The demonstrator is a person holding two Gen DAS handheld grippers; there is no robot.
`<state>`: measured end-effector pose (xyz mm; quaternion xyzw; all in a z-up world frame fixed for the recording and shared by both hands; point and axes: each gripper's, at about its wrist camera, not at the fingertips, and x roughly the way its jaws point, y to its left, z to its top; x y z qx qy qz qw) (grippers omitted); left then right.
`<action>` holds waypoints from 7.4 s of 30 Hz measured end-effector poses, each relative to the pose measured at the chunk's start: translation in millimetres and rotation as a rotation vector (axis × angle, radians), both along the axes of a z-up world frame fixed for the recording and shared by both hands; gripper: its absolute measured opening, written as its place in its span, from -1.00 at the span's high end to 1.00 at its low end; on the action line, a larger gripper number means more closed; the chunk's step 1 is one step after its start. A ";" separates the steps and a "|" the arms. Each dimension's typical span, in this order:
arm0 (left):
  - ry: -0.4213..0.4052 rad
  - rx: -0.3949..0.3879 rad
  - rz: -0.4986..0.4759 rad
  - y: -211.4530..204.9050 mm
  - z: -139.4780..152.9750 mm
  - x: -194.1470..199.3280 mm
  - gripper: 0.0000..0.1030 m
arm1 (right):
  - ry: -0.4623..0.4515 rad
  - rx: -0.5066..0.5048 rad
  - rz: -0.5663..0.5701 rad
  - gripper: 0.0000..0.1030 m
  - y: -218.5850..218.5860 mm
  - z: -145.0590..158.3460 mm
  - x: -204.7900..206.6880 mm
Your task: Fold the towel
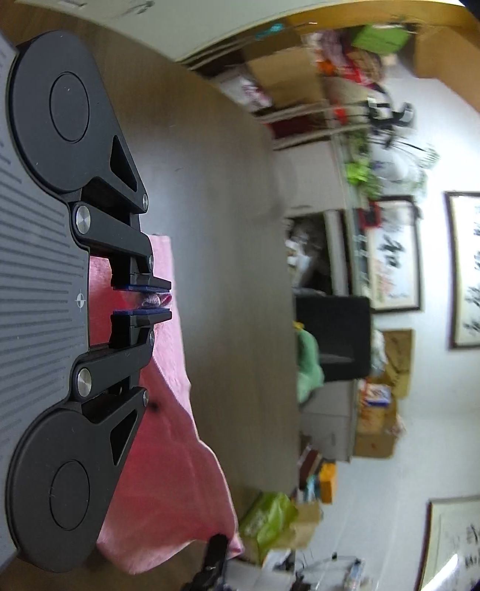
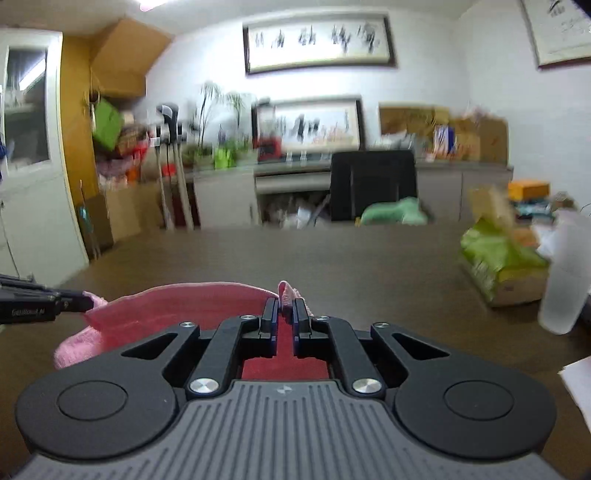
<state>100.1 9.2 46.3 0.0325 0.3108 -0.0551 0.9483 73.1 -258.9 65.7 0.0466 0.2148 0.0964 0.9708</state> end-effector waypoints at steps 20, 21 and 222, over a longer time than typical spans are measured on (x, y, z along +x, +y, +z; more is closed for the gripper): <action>-0.093 -0.065 0.059 42.9 11.5 -12.0 -0.06 | 0.119 0.044 -0.051 0.08 -16.7 -44.1 23.2; -0.092 -0.067 0.041 43.4 10.4 -12.7 -0.07 | 0.129 0.049 -0.043 -0.06 -18.2 -44.7 26.3; 0.013 0.142 0.027 34.6 -29.2 -9.6 0.02 | 0.104 -0.382 0.281 0.86 121.9 -56.7 80.0</action>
